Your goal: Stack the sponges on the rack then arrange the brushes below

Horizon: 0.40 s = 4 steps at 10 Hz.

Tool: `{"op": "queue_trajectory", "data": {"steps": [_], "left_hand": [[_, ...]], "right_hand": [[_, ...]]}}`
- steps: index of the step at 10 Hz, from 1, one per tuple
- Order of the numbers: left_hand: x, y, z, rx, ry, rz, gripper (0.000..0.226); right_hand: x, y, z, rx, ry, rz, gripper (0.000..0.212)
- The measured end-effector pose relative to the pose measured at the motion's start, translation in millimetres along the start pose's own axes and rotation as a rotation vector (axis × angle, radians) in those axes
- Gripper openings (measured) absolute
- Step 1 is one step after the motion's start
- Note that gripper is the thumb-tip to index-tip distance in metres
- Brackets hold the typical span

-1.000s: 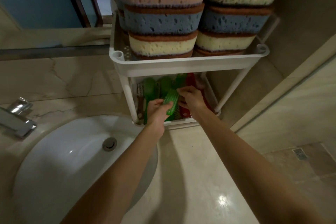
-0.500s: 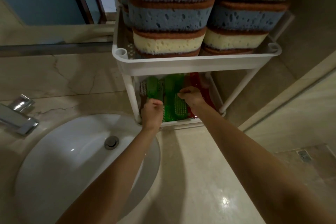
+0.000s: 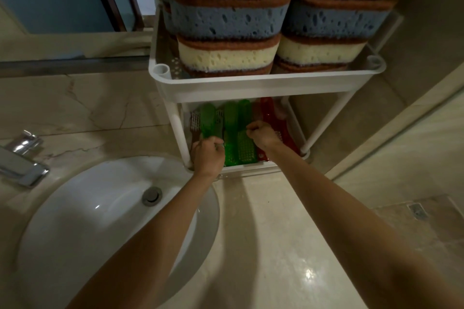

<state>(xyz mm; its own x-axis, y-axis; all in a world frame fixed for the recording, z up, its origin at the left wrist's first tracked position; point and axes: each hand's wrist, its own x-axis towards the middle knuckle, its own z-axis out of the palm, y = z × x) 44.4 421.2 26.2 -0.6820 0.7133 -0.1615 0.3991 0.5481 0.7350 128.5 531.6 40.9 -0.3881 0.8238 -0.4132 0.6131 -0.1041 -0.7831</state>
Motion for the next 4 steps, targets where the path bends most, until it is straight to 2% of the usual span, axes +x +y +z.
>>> {"op": "queue_trajectory", "data": {"steps": [1, 2, 4], "left_hand": [[2.1, -1.6, 2.0, 0.095, -0.030, 0.029, 0.028], [6.7, -4.9, 3.2, 0.186, -0.030, 0.067, 0.029], [7.3, -5.5, 4.8, 0.226, -0.094, 0.067, 0.036]], "right_hand": [[-2.4, 0.4, 2.6, -0.236, -0.006, -0.097, 0.032], [-2.7, 2.3, 8.1, -0.359, 0.042, -0.196, 0.034], [-3.2, 5.9, 6.6, -0.404, 0.073, -0.199, 0.035]]}}
